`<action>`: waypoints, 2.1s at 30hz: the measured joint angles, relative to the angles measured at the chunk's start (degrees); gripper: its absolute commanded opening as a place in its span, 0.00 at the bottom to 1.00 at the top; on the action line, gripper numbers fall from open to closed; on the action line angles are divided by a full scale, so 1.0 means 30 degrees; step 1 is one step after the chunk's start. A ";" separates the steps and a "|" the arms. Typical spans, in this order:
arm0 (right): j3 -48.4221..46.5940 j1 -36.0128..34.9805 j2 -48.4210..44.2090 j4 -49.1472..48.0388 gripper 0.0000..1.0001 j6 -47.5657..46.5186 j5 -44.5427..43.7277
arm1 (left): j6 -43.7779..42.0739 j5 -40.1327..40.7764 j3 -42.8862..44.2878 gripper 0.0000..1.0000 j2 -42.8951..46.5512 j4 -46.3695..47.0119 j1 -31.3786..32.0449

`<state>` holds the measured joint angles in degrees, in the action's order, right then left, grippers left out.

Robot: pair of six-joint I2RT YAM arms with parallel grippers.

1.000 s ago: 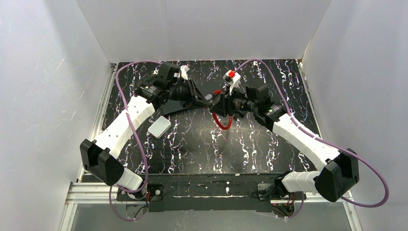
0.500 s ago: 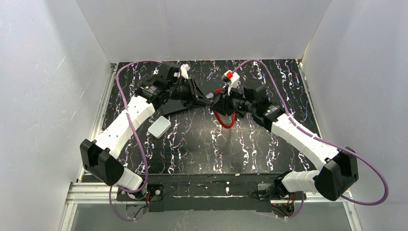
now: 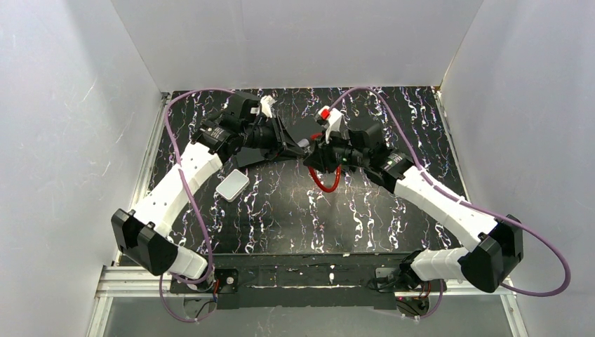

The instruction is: Unlock with the key

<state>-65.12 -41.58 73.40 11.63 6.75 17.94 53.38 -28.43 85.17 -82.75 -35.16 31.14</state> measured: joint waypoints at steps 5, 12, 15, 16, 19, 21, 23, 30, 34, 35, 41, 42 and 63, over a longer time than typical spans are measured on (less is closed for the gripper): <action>0.0139 -0.0768 -0.0183 0.0846 0.01 -0.0302 -0.0627 | -0.0336 0.0343 0.0266 0.00 0.0070 -0.0843 0.0019; 0.0697 -0.1619 -0.0838 0.1686 0.01 -0.0550 -0.0187 | -0.0881 0.1103 0.0727 0.00 0.0090 -0.0587 -0.0265; 0.0699 -0.1646 -0.0939 0.1775 0.01 -0.0837 -0.0157 | -0.1034 0.1278 0.0733 0.00 0.0164 -0.0597 -0.0391; 0.0698 -0.1646 -0.0939 0.1860 0.01 -0.0913 -0.0187 | -0.1093 0.1331 0.0733 0.00 0.0214 -0.0604 -0.0425; 0.0691 -0.1646 -0.0975 0.2326 0.01 -0.1290 -0.0471 | -0.1270 0.1540 0.0693 0.00 0.0511 -0.0682 -0.0460; 0.0691 -0.1646 -0.1120 0.2806 0.01 -0.1581 -0.0812 | -0.1482 0.1893 0.0502 0.00 0.0940 -0.0807 -0.0474; 0.0700 -0.1646 -0.1481 0.3348 0.01 -0.2026 -0.1212 | -0.1722 0.2444 0.0208 0.00 0.1622 -0.1016 -0.0474; 0.1373 -0.1646 -0.3880 0.5289 0.01 -0.3615 -0.2437 | -0.2299 0.5883 -0.2492 0.00 0.4751 -0.2301 -0.0584; 0.2113 -0.1646 -0.4918 0.6473 0.01 -0.4201 -0.3194 | -0.2073 0.8122 -0.4786 0.00 0.6681 -0.3387 -0.0707; 0.2300 -0.1646 -0.5098 0.6710 0.01 -0.4287 -0.3403 | -0.1908 0.8619 -0.5326 0.00 0.7149 -0.3524 -0.0750; 0.3360 -0.1646 -0.5130 0.7249 0.01 -0.4325 -0.3718 | -0.0891 0.9533 -0.8392 0.00 0.8881 -0.3295 -0.0917; 0.3549 -0.1646 -0.4995 0.7244 0.01 -0.4305 -0.3704 | -0.0690 0.9501 -0.8828 0.00 0.8873 -0.3153 -0.0918; 0.7254 -0.1646 -0.2665 0.2149 0.01 -0.0866 -0.3491 | 0.1464 0.7068 -1.3494 0.00 0.5072 -0.0124 -0.1546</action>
<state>-43.36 -46.52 65.41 18.08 4.16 7.46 57.77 -7.23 44.69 -67.54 -35.53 26.50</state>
